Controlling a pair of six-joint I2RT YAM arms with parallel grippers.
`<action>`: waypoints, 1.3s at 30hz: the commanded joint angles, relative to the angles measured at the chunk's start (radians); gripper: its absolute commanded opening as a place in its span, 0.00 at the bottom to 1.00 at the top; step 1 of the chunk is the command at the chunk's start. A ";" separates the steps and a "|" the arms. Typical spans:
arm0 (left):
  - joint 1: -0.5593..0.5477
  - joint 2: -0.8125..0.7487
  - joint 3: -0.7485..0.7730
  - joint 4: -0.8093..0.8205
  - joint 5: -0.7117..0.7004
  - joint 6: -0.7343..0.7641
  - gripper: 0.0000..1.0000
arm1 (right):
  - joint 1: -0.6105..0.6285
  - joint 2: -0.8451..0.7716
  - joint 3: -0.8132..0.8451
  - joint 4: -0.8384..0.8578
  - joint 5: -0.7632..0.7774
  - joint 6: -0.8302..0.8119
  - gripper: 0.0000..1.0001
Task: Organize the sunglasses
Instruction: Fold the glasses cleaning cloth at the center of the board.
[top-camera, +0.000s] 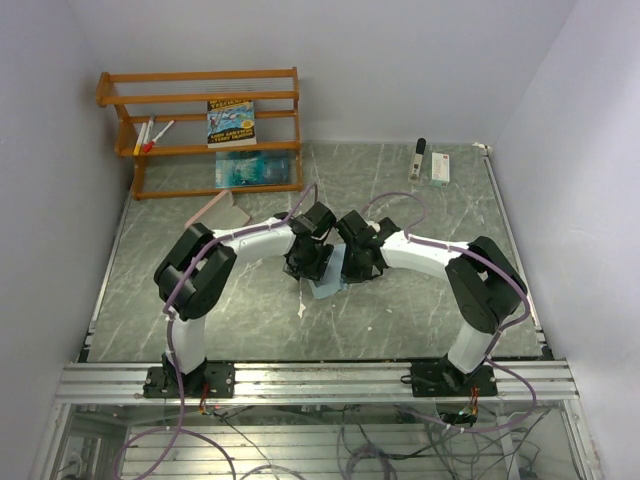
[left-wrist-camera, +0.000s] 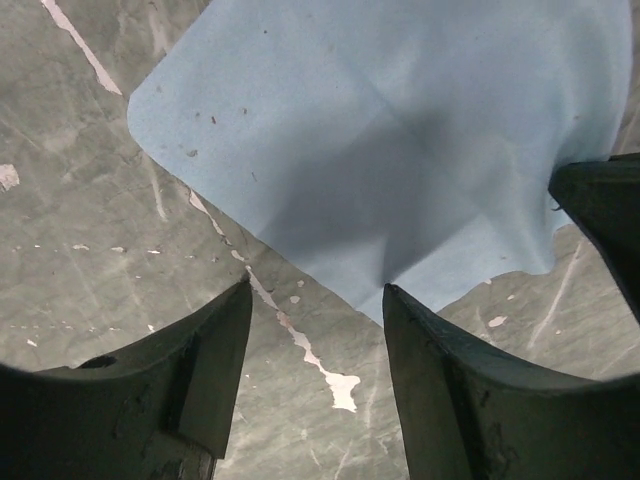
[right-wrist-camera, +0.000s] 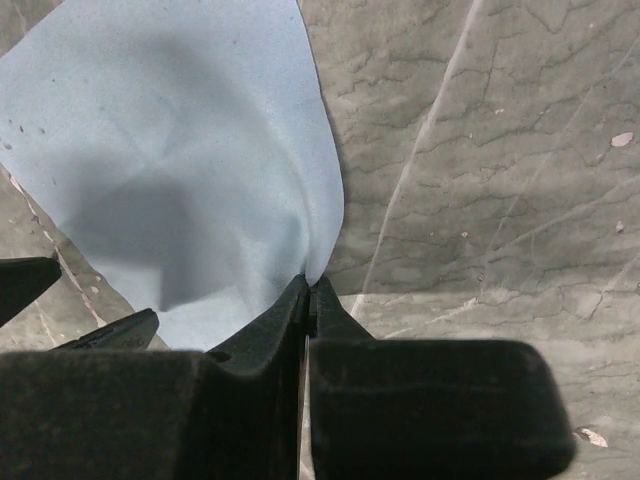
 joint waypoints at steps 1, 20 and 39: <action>-0.035 0.042 0.016 -0.014 -0.021 -0.038 0.66 | 0.010 0.065 -0.065 -0.035 -0.011 0.026 0.00; -0.180 0.129 0.040 -0.030 -0.004 -0.080 0.53 | 0.010 0.051 -0.078 -0.019 -0.038 0.026 0.00; -0.308 0.093 0.037 -0.063 0.090 -0.087 0.60 | -0.032 0.045 -0.094 -0.034 -0.063 -0.021 0.00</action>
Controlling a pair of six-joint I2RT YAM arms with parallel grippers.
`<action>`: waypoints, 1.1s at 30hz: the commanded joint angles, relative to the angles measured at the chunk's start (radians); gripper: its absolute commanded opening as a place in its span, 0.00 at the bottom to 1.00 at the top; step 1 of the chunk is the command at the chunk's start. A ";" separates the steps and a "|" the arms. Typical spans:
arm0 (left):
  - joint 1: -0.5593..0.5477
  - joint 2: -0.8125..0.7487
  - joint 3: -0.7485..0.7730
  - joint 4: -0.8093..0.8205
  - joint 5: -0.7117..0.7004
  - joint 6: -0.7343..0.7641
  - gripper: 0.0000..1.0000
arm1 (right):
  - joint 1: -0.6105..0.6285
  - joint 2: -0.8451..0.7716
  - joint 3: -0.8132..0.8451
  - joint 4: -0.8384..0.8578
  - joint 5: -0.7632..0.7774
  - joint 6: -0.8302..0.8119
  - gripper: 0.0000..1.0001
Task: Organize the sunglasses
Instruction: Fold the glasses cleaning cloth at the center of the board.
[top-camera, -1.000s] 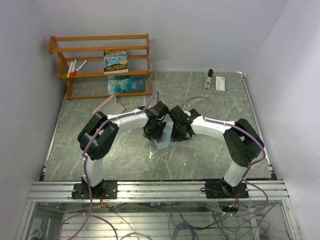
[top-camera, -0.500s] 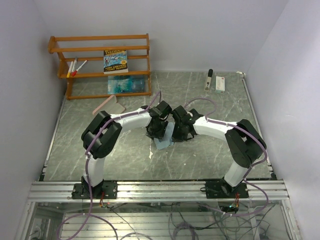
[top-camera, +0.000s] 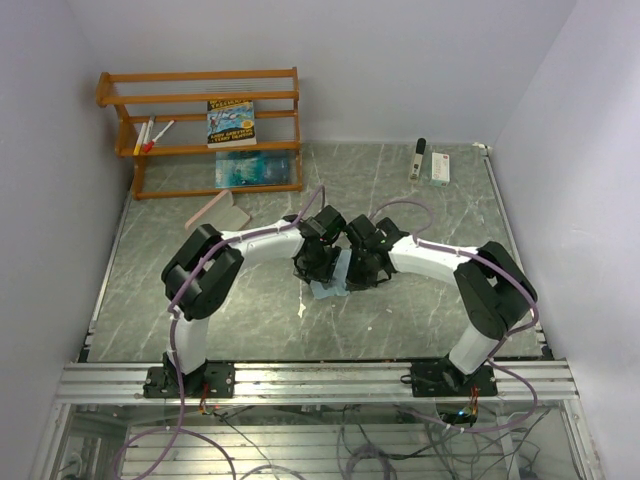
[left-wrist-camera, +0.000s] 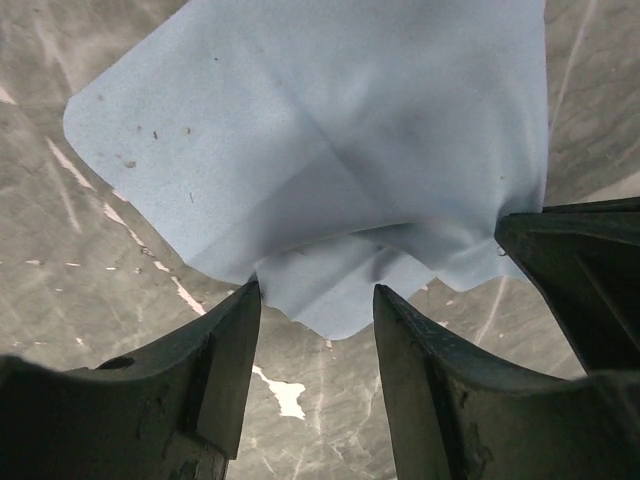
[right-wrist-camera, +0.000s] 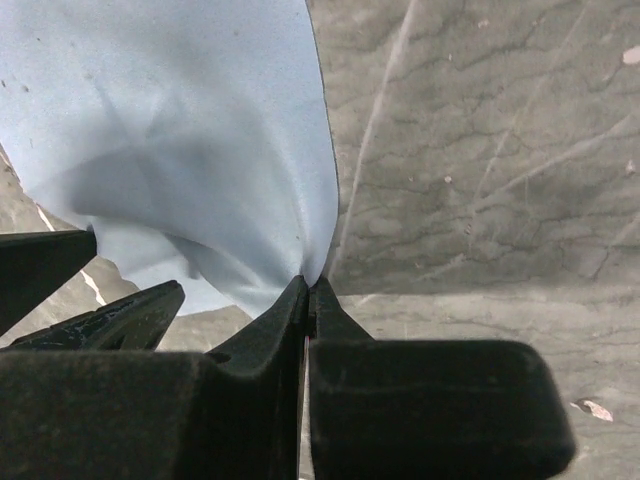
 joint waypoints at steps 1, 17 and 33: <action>-0.244 0.051 0.002 -0.071 0.079 -0.009 0.61 | -0.010 0.094 -0.016 -0.044 0.028 -0.053 0.00; -0.321 0.118 -0.026 -0.013 0.129 -0.017 0.57 | -0.050 0.220 0.122 -0.010 0.003 -0.096 0.00; -0.345 0.145 0.012 -0.034 0.158 0.034 0.07 | -0.108 0.233 0.168 -0.006 -0.031 -0.139 0.00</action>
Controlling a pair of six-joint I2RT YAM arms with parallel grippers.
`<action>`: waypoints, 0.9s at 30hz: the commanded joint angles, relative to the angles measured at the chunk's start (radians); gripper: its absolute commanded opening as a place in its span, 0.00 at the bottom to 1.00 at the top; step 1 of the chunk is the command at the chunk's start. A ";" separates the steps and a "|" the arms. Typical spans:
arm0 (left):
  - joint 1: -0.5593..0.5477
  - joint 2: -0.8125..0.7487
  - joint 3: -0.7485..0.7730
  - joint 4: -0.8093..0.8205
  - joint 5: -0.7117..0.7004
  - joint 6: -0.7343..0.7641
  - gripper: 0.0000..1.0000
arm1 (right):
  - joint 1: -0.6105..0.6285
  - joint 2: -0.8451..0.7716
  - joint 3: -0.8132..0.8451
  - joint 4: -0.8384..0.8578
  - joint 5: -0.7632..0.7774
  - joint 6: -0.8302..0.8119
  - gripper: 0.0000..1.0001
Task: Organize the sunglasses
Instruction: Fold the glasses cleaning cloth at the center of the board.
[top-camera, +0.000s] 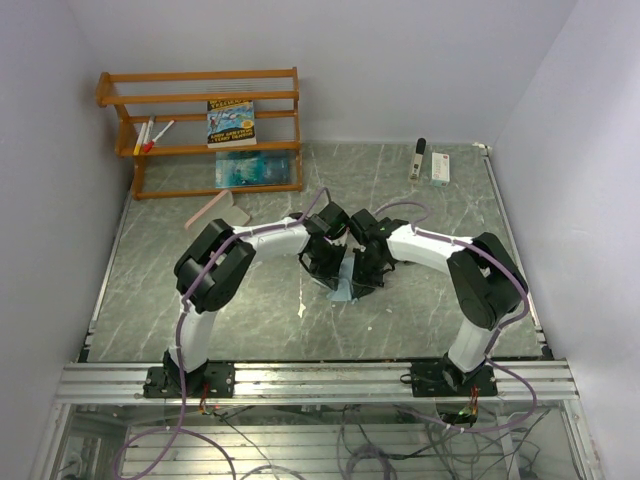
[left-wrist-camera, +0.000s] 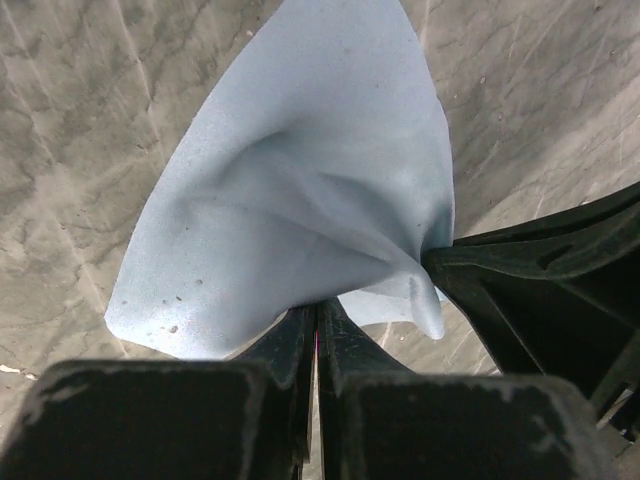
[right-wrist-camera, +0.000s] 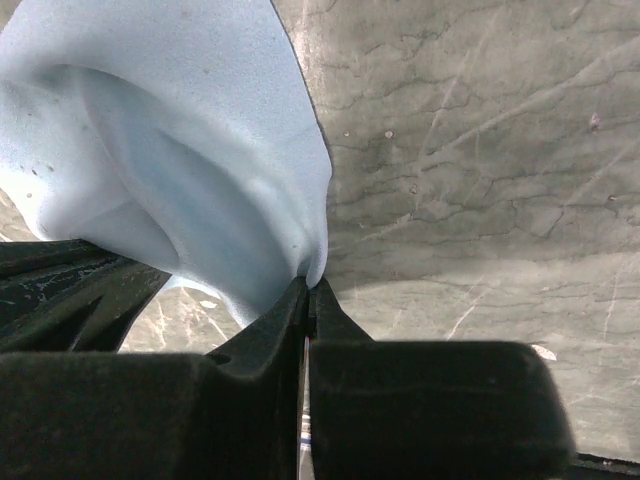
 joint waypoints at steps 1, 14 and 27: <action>-0.341 0.044 -0.034 -0.114 -0.107 0.073 0.07 | -0.040 0.145 0.068 0.209 0.090 -0.041 0.00; -0.196 -0.031 0.149 -0.326 -0.146 0.319 0.07 | -0.040 0.070 0.097 0.213 0.137 -0.011 0.00; -0.117 -0.041 0.358 -0.392 -0.081 0.360 0.07 | 0.001 -0.024 0.166 0.193 0.161 0.036 0.00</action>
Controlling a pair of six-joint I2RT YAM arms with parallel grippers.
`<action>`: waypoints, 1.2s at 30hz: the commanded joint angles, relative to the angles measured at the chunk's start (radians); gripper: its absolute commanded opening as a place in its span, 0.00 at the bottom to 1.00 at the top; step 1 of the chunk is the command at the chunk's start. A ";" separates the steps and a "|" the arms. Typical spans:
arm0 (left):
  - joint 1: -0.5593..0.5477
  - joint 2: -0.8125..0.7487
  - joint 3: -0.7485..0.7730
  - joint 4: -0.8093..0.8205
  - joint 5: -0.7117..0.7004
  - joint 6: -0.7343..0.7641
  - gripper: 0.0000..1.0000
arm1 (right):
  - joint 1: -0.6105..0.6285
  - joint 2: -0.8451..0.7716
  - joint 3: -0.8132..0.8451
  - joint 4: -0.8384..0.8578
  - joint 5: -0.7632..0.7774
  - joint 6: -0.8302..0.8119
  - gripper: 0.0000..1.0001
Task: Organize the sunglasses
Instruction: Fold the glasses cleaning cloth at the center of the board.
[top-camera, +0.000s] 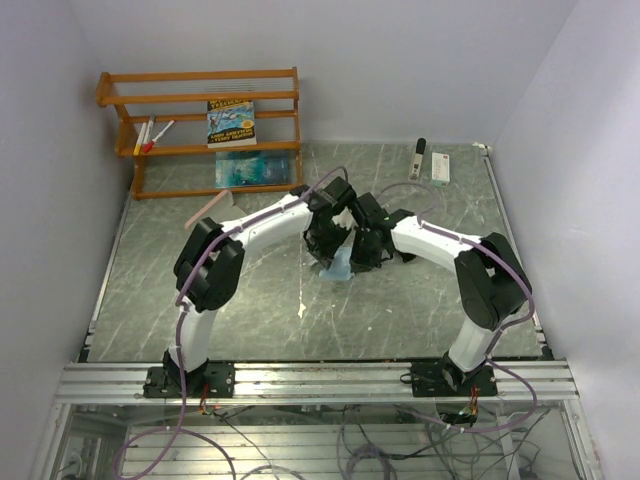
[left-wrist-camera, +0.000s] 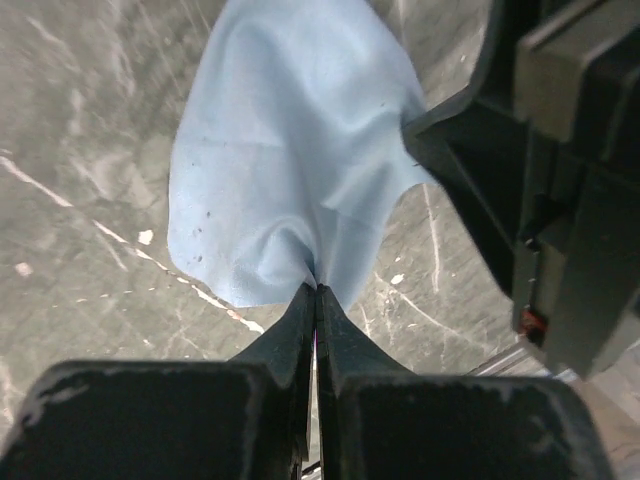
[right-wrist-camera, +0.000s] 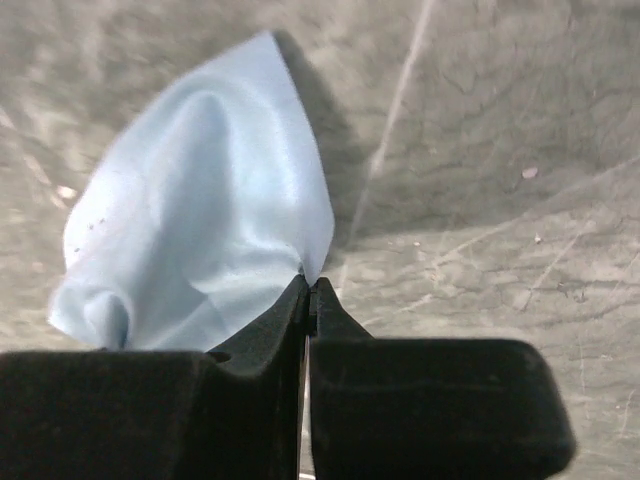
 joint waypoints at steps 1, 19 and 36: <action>-0.125 -0.054 0.087 -0.061 0.033 0.055 0.07 | 0.024 -0.007 0.114 0.108 0.054 0.029 0.00; -0.065 -0.403 -0.223 0.090 0.138 0.041 0.07 | 0.105 -0.262 0.094 -0.081 0.153 0.161 0.00; 0.045 -0.466 -0.319 0.127 0.149 0.017 0.07 | 0.121 -0.399 -0.053 -0.078 0.139 0.248 0.00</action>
